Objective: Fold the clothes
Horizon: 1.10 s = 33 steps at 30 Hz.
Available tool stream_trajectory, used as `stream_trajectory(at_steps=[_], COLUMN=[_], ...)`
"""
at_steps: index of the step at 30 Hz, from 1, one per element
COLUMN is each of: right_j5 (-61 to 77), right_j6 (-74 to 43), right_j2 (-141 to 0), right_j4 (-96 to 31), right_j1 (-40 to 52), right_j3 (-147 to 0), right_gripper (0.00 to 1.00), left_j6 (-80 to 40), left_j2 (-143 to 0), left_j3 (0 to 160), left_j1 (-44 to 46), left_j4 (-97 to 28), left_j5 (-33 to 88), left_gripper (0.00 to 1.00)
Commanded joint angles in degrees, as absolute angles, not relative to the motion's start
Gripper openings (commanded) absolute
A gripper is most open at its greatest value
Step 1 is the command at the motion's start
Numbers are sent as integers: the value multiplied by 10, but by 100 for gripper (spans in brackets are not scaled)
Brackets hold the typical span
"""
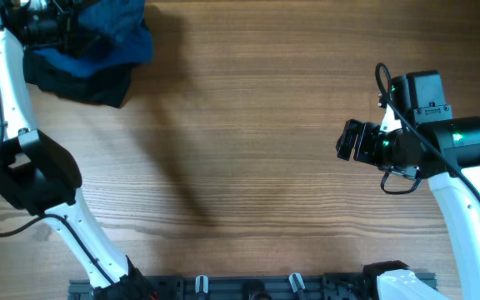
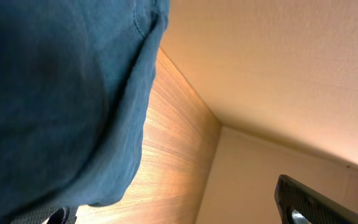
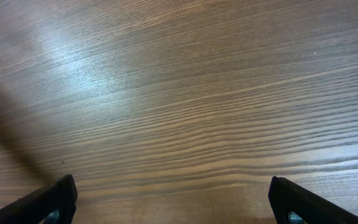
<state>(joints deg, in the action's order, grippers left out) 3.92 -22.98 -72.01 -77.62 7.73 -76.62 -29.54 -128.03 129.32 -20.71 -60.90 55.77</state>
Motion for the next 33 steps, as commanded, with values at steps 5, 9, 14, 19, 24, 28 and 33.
stream_trajectory(at_steps=[5,9,14,19,24,28,33], right_j5=[45,46,45,46,46,46,46], right_j6=[-210,-210,-210,-210,-210,-211,-212], right_j2=[-724,-724,-724,-724,-724,-724,-724], right_j4=[-783,-783,-783,-783,-777,-775,-771], right_j1=[77,77,77,77,77,77,77], right_j3=[-764,-764,-764,-764,-764,-764,-764], right_gripper=[100,100,100,100,100,100,100], left_j6=[-235,-227,-229,-229,-232,-248,-257], left_j2=[-1253,-1253,-1232,-1166,-1108,-1096,-1111], left_j3=[1304,1304,1304,1304,1304,1304,1304], left_j1=[-256,-279,-312,-328,-319,-287,-223], left_j4=[-663,-677,-672,-644,-605,-557,-509], left_j5=[367,299,293,292,293,287,146], left_gripper=[100,98,80,64,16,4,4])
